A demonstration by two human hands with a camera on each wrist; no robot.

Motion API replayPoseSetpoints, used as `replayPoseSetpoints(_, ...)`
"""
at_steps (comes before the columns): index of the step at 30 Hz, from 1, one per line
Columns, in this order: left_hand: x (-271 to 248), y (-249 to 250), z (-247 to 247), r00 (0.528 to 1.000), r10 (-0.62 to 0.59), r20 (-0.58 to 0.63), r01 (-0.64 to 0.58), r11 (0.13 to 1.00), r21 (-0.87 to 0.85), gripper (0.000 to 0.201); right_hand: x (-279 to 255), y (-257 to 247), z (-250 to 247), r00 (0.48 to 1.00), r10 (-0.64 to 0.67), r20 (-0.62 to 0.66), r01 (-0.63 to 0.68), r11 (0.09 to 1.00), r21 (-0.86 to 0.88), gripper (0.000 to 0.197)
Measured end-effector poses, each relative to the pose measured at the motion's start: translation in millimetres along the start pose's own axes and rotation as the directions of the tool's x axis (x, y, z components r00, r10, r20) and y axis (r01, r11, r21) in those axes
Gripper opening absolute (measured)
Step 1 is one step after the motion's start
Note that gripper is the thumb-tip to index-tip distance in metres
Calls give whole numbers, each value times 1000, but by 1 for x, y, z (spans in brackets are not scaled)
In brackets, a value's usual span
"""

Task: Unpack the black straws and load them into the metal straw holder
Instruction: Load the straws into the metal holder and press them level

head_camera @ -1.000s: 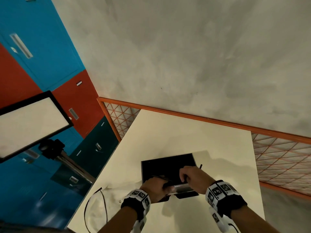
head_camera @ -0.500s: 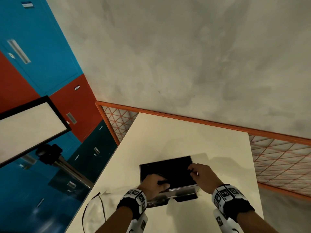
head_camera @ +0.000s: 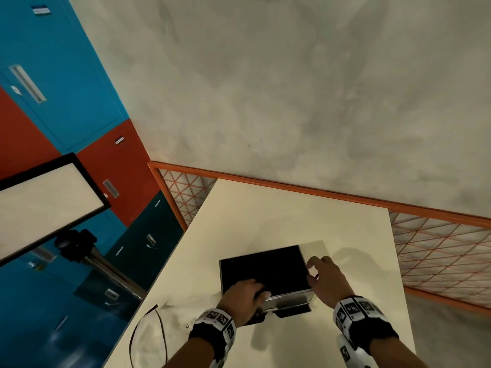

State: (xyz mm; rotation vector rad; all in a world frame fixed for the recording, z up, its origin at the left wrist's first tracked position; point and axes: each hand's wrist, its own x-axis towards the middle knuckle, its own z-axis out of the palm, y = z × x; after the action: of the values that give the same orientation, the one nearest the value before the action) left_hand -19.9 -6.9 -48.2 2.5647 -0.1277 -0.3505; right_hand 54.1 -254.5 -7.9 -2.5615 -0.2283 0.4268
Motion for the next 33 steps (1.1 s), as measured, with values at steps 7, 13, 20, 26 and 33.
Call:
replayPoseSetpoints(7, -7, 6, 6, 996, 46, -72, -28, 970, 240, 54, -6, 3, -3, 996, 89, -24, -81, 971, 227, 25)
replayPoseSetpoints(13, 12, 11, -4, 996, 89, 32, -94, 926, 365, 57, -13, -26, 4, 993, 120, 25, -114, 835, 537, 32)
replayPoseSetpoints(20, 22, 9, -13, 983, 65, 173, -128, 915, 383, 48, -6, -36, 1, 994, -52, -97, 51, 999, -8, 46)
replayPoseSetpoints(26, 30, -1, 2, 987, 153, 57, -159, 977, 144, 53, -9, -31, 35, 912, -404, 67, 407, 877, -256, 53)
replayPoseSetpoints(33, 15, -8, 6, 995, 76, -62, -78, 997, -25, 53, -20, -14, 57, 881, -399, 254, 473, 762, -443, 52)
